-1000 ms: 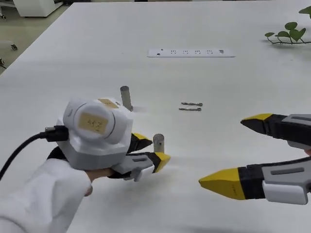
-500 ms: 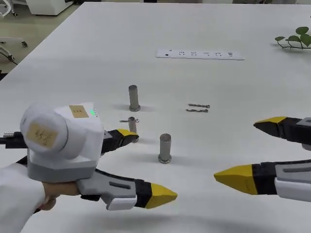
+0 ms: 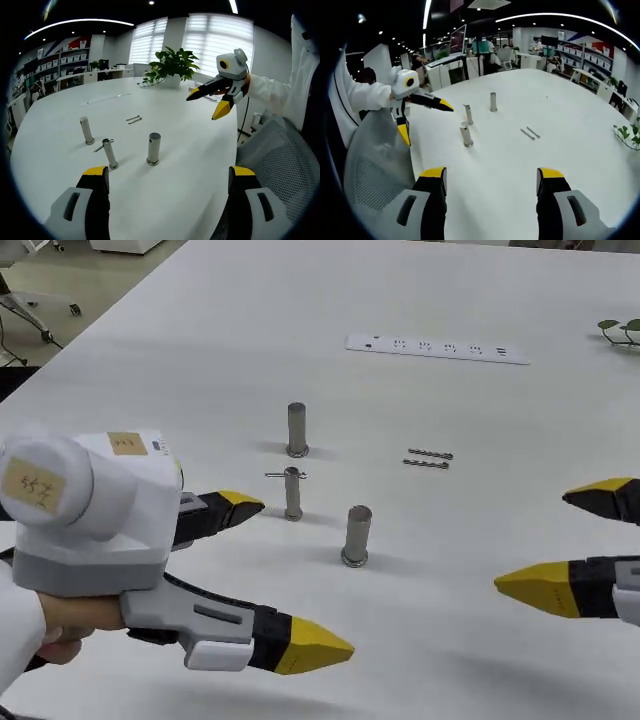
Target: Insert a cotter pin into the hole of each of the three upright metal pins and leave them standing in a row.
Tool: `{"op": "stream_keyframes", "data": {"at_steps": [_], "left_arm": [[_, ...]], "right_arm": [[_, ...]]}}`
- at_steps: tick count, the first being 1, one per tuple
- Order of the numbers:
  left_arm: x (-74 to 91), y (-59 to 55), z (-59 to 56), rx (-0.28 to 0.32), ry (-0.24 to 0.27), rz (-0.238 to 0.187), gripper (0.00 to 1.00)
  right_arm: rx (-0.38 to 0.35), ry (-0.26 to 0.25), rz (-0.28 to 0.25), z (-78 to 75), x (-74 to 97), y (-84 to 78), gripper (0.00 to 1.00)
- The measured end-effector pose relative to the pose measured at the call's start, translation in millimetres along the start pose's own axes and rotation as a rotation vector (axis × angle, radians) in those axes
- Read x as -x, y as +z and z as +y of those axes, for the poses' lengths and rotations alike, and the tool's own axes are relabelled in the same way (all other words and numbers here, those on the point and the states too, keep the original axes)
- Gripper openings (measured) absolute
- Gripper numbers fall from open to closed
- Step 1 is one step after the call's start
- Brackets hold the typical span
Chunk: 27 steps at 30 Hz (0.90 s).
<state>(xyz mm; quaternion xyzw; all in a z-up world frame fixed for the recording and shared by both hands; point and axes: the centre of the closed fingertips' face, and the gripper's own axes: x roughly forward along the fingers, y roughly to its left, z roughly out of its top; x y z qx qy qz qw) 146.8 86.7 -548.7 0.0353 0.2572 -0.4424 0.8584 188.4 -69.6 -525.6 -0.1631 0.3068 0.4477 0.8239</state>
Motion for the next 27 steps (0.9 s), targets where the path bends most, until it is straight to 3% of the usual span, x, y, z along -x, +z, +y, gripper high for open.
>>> {"op": "stream_keyframes", "data": {"at_steps": [3,9,16,22,27], "left_arm": [[4.2,2.8,-0.2,0.007,0.007,-0.013,0.99],[9.2,6.0,-3.6,0.027,0.012,-0.031,0.99],[12.4,8.5,-9.8,0.047,-0.003,-0.046,0.95],[15.0,11.2,-14.1,0.045,-0.009,-0.051,0.95],[17.8,12.4,-11.2,0.048,0.01,-0.058,0.96]], "right_arm": [[0.027,0.016,0.022,-8.6,-2.8,4.6,0.58],[0.113,0.027,0.048,-30.1,-11.5,16.7,0.52],[0.187,0.045,0.073,-51.4,-25.6,31.3,0.32],[0.267,0.09,0.143,-60.7,-43.7,36.9,0.28],[0.312,0.134,0.209,-65.3,-64.8,32.3,0.18]]}}
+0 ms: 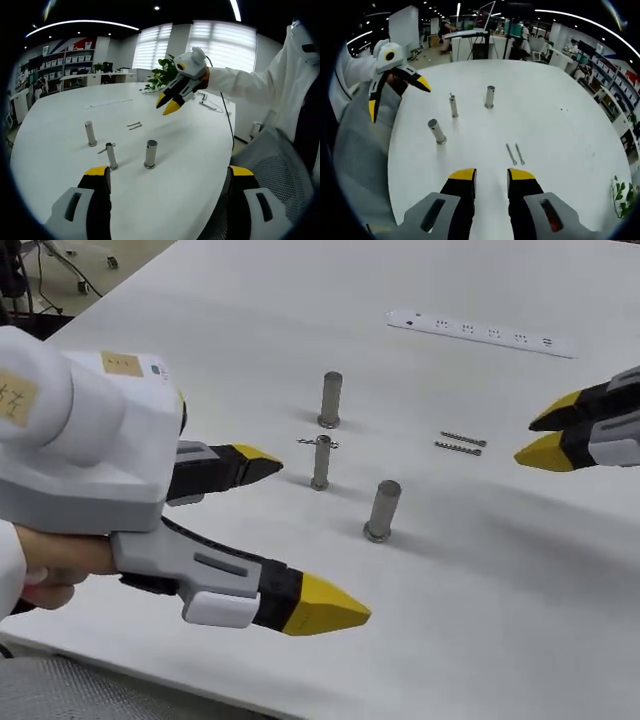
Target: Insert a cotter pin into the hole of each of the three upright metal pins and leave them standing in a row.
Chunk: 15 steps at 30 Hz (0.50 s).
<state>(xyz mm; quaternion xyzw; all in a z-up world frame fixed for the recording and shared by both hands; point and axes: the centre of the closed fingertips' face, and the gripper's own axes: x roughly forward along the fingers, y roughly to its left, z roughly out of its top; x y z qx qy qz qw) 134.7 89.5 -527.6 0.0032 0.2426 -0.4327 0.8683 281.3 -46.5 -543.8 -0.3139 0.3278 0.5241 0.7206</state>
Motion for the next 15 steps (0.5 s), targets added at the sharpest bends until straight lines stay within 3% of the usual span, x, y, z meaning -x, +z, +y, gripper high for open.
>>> {"op": "stream_keyframes", "data": {"at_steps": [8,15], "left_arm": [[2.8,-1.6,2.6,0.022,0.011,-0.001,0.96],[1.9,-5.3,3.0,0.044,0.01,-0.001,0.94]], "right_arm": [[0.063,0.057,0.093,-9.2,-31.2,-3.2,0.09],[0.099,0.079,0.148,-20.0,-54.8,-2.3,0.07]]}}
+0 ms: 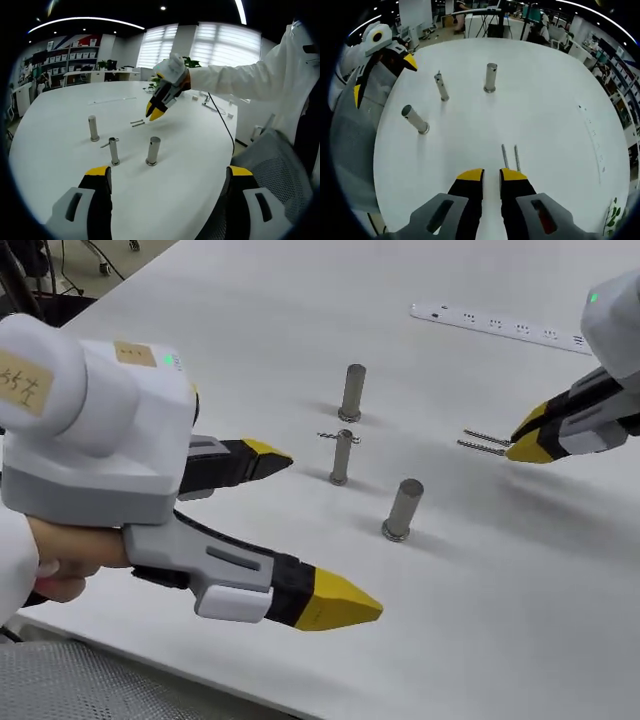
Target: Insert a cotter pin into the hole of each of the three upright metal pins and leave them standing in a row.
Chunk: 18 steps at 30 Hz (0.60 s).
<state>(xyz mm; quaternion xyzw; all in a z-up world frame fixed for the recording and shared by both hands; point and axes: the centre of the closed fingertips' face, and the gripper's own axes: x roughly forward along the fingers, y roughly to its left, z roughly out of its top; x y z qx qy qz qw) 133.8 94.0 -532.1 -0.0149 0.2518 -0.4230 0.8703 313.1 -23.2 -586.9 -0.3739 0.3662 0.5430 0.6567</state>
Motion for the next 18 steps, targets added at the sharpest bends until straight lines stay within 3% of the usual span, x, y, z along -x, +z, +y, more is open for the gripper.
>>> {"op": "stream_keyframes", "data": {"at_steps": [5,7,9,18], "left_arm": [[0.5,1.0,-1.5,0.013,-0.005,-0.012,0.93],[0.8,1.4,-1.1,0.015,-0.001,-0.015,0.93],[2.3,2.6,5.3,-0.005,0.035,-0.023,0.92],[8.2,10.0,15.7,0.044,0.066,-0.065,0.89]], "right_arm": [[0.007,-0.008,0.039,-14.3,-14.6,-3.3,0.03],[0.004,-0.001,0.051,-13.5,-16.5,-4.9,0.03],[0.006,0.008,0.066,-10.3,-19.4,-7.1,0.03],[0.012,0.027,0.103,-9.8,-24.0,-11.2,0.02]]}}
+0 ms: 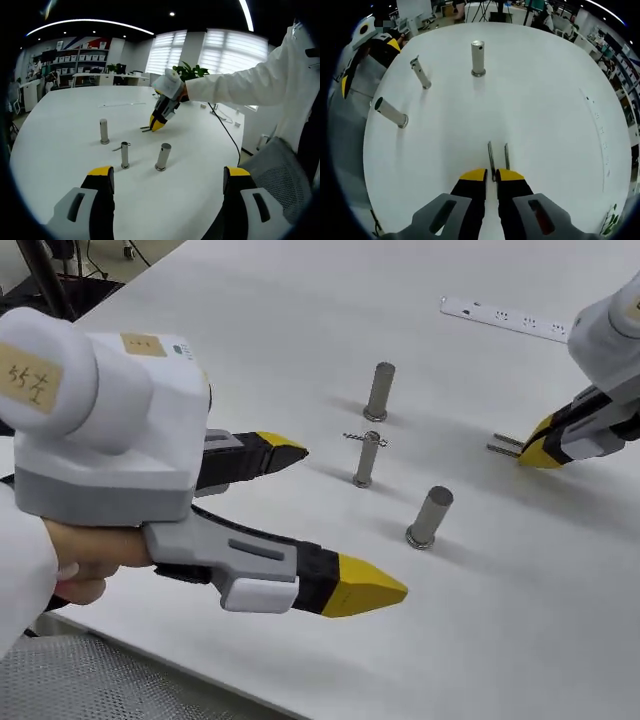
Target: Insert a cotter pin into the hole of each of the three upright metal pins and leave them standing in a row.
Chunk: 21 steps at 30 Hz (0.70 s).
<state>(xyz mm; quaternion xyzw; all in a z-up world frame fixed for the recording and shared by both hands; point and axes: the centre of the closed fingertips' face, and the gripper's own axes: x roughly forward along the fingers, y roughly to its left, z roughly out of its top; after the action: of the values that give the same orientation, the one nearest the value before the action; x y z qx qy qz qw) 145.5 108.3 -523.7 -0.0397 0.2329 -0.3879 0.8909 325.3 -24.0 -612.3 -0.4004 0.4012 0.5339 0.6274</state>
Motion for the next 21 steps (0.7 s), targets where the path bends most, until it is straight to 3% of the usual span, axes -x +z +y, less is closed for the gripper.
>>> {"op": "stream_keyframes", "data": {"at_steps": [4,10,13,21], "left_arm": [[-0.8,0.0,0.7,0.001,0.007,-0.003,0.88],[1.3,3.9,5.8,0.023,0.024,-0.015,0.82],[1.4,5.7,7.4,0.036,0.028,-0.03,0.84],[6.7,4.5,10.1,0.044,0.048,-0.031,0.82]], "right_arm": [[0.022,0.006,0.008,1.3,-0.8,1.4,0.01],[0.099,0.032,0.075,2.6,-1.7,2.7,0.0],[0.161,0.057,0.127,0.3,-3.1,1.6,0.0],[0.201,0.126,0.301,-8.9,-8.6,1.9,0.0]]}}
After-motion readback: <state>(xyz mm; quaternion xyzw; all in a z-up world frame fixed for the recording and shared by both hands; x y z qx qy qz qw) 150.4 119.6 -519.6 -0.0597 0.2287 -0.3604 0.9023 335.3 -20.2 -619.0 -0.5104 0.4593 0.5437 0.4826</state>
